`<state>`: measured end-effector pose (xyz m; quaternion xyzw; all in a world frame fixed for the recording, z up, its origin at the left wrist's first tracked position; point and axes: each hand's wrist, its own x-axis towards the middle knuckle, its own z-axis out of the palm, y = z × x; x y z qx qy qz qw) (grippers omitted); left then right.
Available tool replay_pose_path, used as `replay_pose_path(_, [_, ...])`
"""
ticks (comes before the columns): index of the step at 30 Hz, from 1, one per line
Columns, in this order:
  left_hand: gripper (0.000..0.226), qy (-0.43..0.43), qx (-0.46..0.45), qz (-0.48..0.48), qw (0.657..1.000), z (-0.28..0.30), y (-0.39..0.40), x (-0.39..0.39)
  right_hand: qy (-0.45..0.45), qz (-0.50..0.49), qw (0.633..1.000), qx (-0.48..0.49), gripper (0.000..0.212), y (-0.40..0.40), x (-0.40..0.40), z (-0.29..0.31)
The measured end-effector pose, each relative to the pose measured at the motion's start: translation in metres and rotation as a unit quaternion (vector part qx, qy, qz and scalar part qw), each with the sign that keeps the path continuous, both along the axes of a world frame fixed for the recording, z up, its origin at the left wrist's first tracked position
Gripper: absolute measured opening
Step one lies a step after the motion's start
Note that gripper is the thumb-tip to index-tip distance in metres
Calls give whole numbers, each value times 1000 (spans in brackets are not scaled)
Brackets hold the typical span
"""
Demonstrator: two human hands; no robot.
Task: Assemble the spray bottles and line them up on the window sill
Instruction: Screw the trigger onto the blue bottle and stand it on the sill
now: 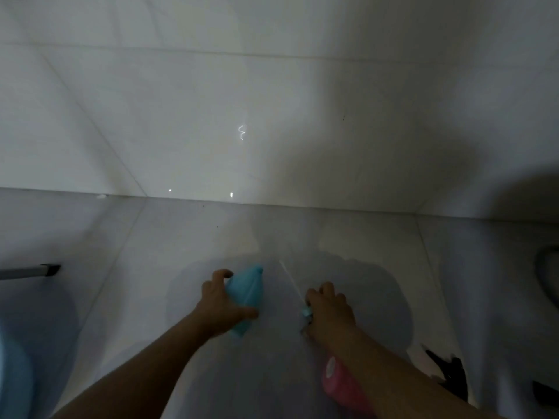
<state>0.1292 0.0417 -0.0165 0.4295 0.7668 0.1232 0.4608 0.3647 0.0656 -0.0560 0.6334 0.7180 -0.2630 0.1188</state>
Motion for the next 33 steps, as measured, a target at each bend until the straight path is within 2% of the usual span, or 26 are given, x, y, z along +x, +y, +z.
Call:
replay_pose_path(2, [93, -93, 9, 59, 994, 8, 1, -13, -1, 10, 998, 54, 43, 1, 0, 2])
replay_pose_path(4, [79, -154, 14, 102, 983, 13, 1, -20, 15, 1, 996, 86, 43, 2, 0, 4])
replay_pose_path(6, [65, -195, 32, 140, 970, 17, 1, -24, 119, -98, 985, 79, 50, 5, -4, 14])
replay_pose_path(7, [63, -220, 45, 159, 961, 19, 3, -26, 206, -171, 962, 63, 52, 11, -7, 23])
replay_pose_path(9, [62, -269, 66, 204, 939, 21, 6, -28, 380, -278, 882, 35, 49, 26, -13, 46])
replay_pose_path(10, [62, -290, 73, 232, 925, 22, 8, -29, 437, -310, 844, 24, 42, 35, -14, 59])
replay_pose_path(12, [59, -320, 81, 281, 901, 25, 11, -30, 499, -350, 793, -12, 28, 53, -13, 84])
replay_pose_path(14, [50, -336, 87, 295, 890, 26, 14, -31, 570, -377, 725, -84, 20, 65, -9, 100])
replay_pose_path(16, [42, -359, 90, 293, 882, 30, 17, -33, 623, -367, 678, -135, 28, 70, -5, 112])
replay_pose_path(18, [40, -376, 98, 291, 874, 37, 20, -35, 631, -337, 683, -145, 30, 71, -2, 125])
replay_pose_path(23, [48, -373, 125, 264, 881, 48, 22, -44, 584, -280, 752, -124, 51, 74, 14, 144])
replay_pose_path(27, [50, -388, 131, 262, 874, 50, 21, -50, 555, -238, 786, -133, 40, 72, 22, 153])
replay_pose_path(33, [49, -405, 124, 247, 872, 56, 20, -54, 541, -211, 801, -143, 39, 71, 23, 161])
